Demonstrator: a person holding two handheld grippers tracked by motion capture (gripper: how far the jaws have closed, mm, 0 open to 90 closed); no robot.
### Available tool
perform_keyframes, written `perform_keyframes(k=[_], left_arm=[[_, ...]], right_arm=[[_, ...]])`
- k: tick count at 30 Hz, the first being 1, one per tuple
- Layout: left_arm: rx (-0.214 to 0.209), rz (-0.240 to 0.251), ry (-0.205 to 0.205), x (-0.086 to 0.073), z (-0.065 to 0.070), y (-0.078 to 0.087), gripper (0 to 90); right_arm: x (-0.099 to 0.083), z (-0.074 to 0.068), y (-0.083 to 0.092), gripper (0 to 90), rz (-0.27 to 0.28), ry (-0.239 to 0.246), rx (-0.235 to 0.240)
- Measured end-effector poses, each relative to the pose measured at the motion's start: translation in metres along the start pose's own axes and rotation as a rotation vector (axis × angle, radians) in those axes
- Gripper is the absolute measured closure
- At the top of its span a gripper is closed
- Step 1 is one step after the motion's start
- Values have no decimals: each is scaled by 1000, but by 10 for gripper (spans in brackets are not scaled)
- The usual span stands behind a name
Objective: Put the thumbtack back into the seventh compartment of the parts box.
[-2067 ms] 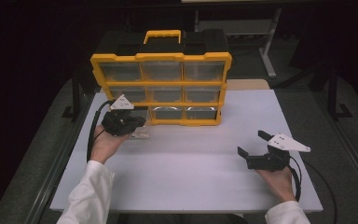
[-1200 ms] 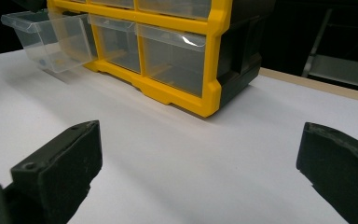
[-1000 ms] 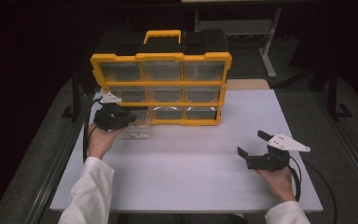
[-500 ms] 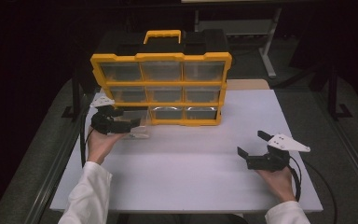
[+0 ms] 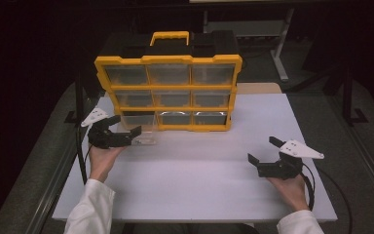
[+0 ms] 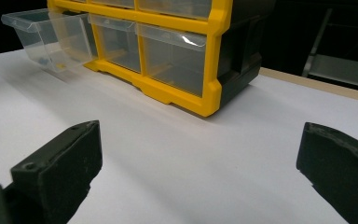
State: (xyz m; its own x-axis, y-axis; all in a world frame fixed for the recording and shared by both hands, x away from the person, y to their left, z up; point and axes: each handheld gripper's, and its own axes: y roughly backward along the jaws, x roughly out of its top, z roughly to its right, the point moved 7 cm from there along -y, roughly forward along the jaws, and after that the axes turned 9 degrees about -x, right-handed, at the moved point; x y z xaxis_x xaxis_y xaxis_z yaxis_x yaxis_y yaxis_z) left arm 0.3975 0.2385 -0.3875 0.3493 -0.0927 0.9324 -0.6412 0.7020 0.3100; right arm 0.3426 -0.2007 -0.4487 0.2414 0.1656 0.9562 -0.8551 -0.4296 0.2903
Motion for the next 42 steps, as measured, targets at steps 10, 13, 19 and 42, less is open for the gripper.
perform_keyframes(k=[10, 13, 19, 42], left_arm=[[1, 41, 22, -15, 2, 14, 0], [-3, 44, 28, -20, 3, 18, 0], [-3, 33, 36, -31, 0, 27, 0], [48, 29, 83, -82, -13, 50, 0]], right_arm=[[0, 0, 0, 0, -1, -1, -2], [0, 0, 1, 0, 1, -2, -2], [0, 0, 1, 0, -1, -1, -3], [-1, 1, 4, 0, 1, -7, -10]])
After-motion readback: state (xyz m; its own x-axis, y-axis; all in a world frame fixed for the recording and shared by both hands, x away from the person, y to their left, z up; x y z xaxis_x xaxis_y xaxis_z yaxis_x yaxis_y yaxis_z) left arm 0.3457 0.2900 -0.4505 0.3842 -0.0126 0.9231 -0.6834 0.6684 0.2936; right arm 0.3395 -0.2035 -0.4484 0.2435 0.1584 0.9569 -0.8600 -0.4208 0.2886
